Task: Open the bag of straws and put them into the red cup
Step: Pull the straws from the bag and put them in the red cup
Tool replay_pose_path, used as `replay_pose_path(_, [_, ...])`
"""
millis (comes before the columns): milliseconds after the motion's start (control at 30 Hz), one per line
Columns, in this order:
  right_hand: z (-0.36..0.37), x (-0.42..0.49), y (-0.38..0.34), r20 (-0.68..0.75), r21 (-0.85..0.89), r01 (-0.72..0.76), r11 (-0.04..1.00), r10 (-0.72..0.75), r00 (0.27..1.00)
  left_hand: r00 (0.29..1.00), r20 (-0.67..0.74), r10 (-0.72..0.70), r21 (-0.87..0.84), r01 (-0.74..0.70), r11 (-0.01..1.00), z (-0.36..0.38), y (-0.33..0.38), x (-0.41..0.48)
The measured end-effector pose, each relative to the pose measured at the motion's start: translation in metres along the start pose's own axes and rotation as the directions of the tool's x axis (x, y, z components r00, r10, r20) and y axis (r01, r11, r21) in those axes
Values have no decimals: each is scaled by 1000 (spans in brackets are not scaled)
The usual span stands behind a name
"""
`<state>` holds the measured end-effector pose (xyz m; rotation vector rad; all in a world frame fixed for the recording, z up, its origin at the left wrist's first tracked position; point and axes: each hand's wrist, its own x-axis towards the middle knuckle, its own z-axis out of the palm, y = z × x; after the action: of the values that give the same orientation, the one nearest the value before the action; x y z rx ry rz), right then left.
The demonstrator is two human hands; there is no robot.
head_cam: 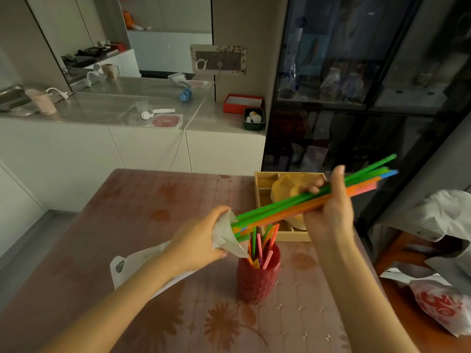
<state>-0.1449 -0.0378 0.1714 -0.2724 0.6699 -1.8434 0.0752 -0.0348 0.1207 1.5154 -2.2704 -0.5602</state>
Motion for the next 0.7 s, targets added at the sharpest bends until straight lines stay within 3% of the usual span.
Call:
replay_pose_path(167, [-5, 13, -49, 8, 84, 139, 987, -140, 990, 996, -43, -81, -32, 80, 996, -7, -21, -8])
replay_pose_path(267, [-3, 14, -69, 39, -51, 199, 979, -197, 980, 991, -41, -127, -37, 125, 991, -10, -33, -10])
replay_pose_path(400, [8, 6, -70, 219, -333, 292, 896, -228, 949, 986, -73, -152, -37, 149, 988, -12, -40, -7])
replay_pose_path(533, [23, -8, -53, 419, -430, 357, 829, -167, 892, 988, -75, -133, -31, 131, 991, -9, -40, -4])
replay_pose_path(700, [30, -16, -23, 501, -510, 317, 800, -24, 865, 994, -59, -94, -57, 91, 994, -3, -38, -1])
